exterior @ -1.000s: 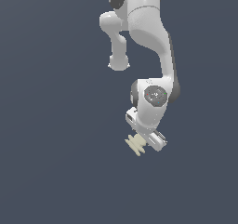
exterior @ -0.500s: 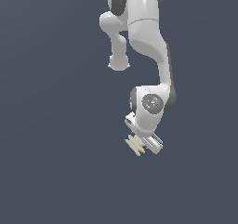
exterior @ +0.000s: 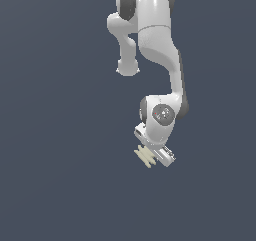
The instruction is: Pick up the object and move it to a goal position.
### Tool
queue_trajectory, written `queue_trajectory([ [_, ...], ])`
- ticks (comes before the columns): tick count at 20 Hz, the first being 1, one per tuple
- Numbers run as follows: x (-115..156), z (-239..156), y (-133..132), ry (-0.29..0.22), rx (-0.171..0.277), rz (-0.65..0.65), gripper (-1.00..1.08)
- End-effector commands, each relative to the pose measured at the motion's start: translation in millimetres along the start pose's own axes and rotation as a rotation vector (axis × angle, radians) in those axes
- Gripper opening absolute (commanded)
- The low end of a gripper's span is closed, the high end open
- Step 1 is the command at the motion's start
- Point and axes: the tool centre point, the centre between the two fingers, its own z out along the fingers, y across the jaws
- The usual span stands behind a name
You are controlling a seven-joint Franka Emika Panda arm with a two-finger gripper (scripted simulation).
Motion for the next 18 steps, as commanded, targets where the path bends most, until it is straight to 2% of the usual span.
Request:
queue_trajectory([
  [1,0,0,0,0.0,0.0,0.0,-1.0],
  [11,1,-3,2,0.0,0.0,0.0,-1.0],
  [18,3,-23,15,0.0,0.0,0.0,-1.0],
])
